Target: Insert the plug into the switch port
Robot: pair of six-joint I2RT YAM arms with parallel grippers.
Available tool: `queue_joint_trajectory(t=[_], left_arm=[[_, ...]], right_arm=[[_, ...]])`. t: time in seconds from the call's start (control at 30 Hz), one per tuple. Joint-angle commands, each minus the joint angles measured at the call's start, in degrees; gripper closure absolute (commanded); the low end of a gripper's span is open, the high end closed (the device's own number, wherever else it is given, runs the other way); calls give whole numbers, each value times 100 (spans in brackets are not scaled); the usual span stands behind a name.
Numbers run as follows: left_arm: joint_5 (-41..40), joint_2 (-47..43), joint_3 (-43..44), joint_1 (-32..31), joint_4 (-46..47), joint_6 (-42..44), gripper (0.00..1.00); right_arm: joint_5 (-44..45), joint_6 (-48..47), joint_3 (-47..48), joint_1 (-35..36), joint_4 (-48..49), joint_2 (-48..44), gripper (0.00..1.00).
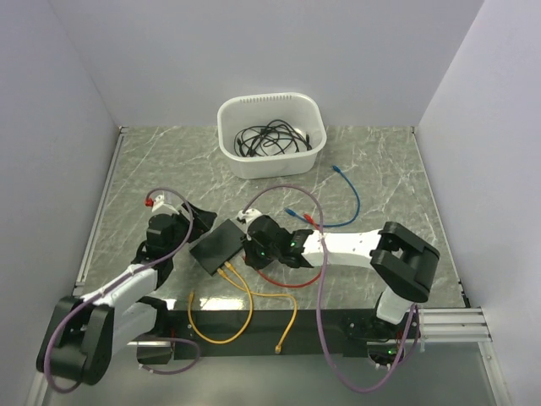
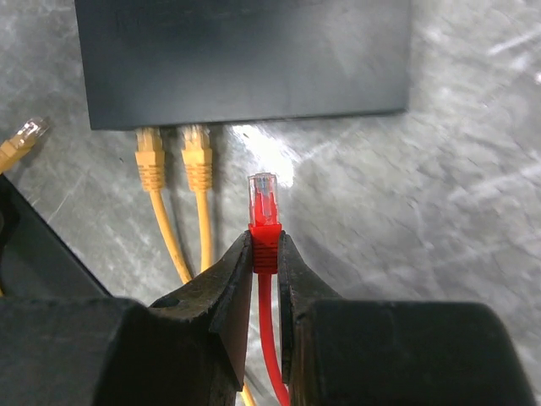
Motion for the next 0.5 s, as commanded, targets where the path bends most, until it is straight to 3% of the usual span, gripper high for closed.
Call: queue_joint_trajectory(t=[0.0,0.17,0.47], left_arm=[[672,412,-43,259,987,-179,21],[1226,975,-210,488,1595,-329,24],[1517,1678,-394,515,2281,-435,26]], right_arm=[[307,-92,358,178,77,198,100],[352,-127,508,231,59,444,100],[492,-154,754,258,33,734,100]])
